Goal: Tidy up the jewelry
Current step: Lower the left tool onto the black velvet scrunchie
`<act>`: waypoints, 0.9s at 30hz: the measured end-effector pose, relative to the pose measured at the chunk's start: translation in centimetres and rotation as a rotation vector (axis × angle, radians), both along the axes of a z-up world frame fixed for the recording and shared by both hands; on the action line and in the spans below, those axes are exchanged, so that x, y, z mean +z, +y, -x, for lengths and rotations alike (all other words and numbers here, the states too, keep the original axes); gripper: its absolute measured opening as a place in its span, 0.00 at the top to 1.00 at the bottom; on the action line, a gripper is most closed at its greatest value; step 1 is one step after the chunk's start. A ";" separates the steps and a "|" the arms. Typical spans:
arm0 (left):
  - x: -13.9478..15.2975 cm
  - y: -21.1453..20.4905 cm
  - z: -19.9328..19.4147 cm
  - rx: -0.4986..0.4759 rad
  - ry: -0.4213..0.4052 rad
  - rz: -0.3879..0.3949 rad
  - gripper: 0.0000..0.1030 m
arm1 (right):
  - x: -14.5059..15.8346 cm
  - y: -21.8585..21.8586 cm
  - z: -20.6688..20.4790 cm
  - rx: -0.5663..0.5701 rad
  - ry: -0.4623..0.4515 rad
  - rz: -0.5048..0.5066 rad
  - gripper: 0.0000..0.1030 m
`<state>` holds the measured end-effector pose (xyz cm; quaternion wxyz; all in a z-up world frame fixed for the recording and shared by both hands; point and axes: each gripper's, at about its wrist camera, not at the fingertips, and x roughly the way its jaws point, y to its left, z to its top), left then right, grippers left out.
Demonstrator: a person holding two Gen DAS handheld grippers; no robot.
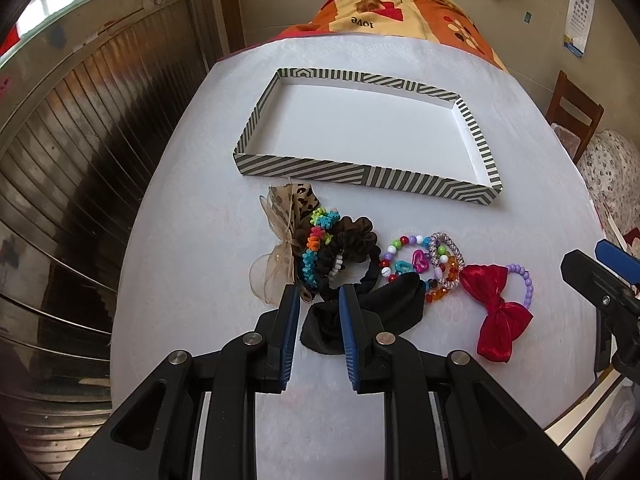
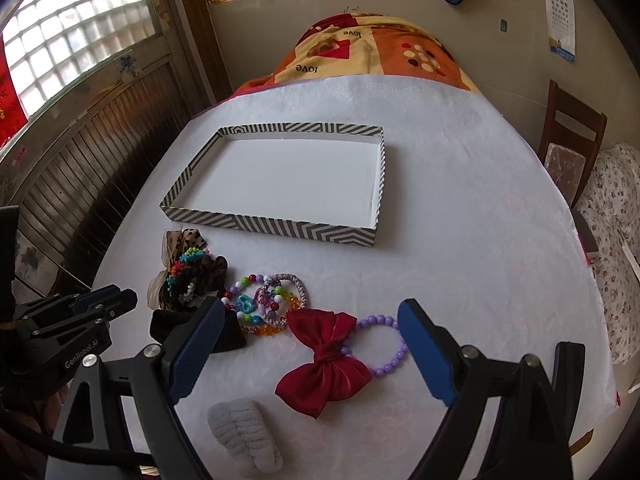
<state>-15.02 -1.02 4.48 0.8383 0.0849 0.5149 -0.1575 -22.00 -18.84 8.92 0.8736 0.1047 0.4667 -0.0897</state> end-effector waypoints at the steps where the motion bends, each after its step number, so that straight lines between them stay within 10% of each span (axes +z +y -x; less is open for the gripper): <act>1: -0.1 0.0 0.0 -0.001 0.001 0.000 0.99 | -0.1 0.0 0.0 0.000 0.001 0.000 0.11; 27: -0.8 0.1 -0.3 -0.017 0.030 0.001 0.99 | -0.7 0.1 -0.5 -0.003 0.031 0.003 0.11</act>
